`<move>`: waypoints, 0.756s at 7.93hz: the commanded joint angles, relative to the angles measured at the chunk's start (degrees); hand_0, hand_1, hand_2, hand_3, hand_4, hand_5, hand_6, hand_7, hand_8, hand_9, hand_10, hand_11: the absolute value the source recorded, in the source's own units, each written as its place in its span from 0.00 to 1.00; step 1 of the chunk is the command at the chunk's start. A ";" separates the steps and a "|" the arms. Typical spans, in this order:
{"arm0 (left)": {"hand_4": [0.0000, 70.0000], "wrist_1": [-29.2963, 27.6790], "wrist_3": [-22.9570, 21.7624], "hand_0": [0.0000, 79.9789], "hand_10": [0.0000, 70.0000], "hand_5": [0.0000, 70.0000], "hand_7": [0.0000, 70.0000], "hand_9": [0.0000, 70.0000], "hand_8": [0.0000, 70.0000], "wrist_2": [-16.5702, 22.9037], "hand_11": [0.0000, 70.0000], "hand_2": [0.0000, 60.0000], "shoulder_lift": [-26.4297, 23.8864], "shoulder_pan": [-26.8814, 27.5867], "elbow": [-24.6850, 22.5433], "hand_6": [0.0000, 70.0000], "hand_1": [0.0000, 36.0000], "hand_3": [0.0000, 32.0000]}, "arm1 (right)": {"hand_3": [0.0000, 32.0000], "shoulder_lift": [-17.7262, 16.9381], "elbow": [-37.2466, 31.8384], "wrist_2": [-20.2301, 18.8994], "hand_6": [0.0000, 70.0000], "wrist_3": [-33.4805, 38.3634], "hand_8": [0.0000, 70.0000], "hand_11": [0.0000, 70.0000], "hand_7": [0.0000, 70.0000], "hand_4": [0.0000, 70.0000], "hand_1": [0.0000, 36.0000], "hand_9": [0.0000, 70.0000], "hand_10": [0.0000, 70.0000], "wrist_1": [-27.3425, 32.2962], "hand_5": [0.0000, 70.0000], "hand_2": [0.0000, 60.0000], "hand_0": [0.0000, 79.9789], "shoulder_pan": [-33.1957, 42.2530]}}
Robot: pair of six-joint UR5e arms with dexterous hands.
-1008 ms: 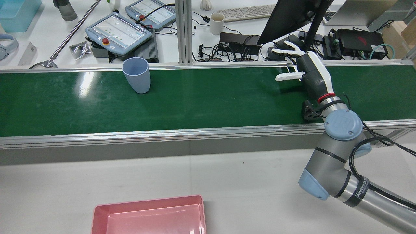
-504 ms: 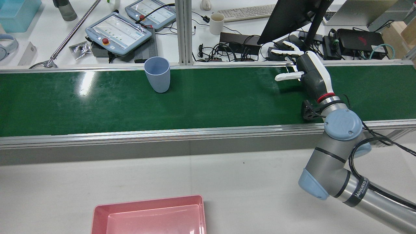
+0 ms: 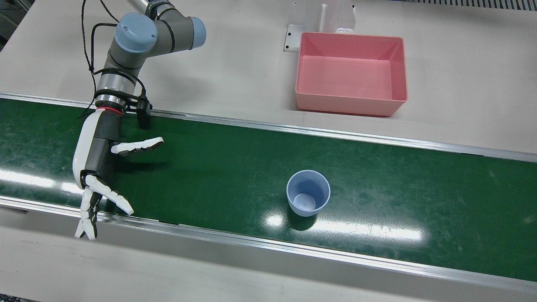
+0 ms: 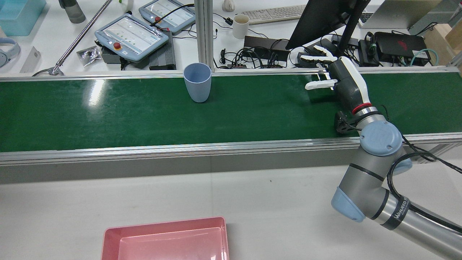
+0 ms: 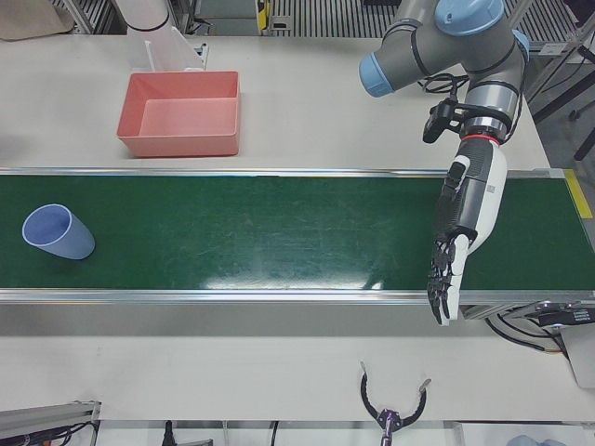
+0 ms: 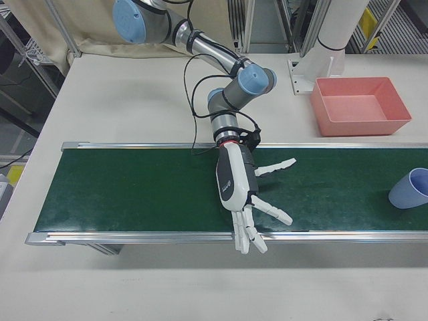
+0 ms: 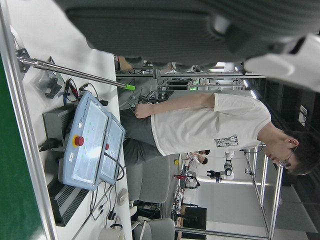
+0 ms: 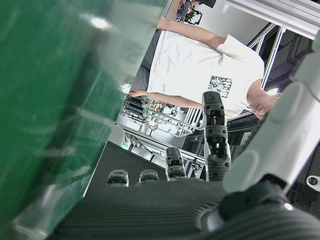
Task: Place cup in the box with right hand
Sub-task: 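Hold the open right hand beside the belt as the blue cup approaches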
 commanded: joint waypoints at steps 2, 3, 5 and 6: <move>0.00 0.00 0.00 0.00 0.00 0.00 0.00 0.00 0.00 -0.05 0.00 0.00 0.00 0.00 0.00 0.00 0.00 0.00 | 0.20 -0.21 0.03 -0.01 0.03 0.08 0.00 0.04 0.26 0.48 0.00 0.03 0.03 -0.02 0.02 0.00 0.59 0.00; 0.00 0.00 0.00 0.00 0.00 0.00 0.00 0.00 0.00 -0.05 0.00 0.00 0.00 0.00 0.00 0.00 0.00 0.00 | 0.20 -0.21 -0.05 -0.01 0.03 0.00 0.00 0.05 0.26 0.48 0.00 0.03 0.03 -0.02 0.02 0.00 0.59 0.00; 0.00 0.00 0.00 0.00 0.00 0.00 0.00 0.00 0.00 -0.05 0.00 0.00 0.00 0.00 0.00 0.00 0.00 0.00 | 0.21 -0.39 -0.05 -0.10 0.03 0.00 0.00 0.05 0.26 0.46 0.00 0.03 0.03 -0.02 0.02 0.00 0.59 0.00; 0.00 0.00 0.00 0.00 0.00 0.00 0.00 0.00 0.00 -0.05 0.00 0.00 0.00 0.00 0.00 0.00 0.00 0.00 | 0.19 -0.47 -0.05 -0.10 0.03 0.00 0.00 0.05 0.26 0.47 0.00 0.03 0.03 0.07 0.02 0.00 0.59 -0.09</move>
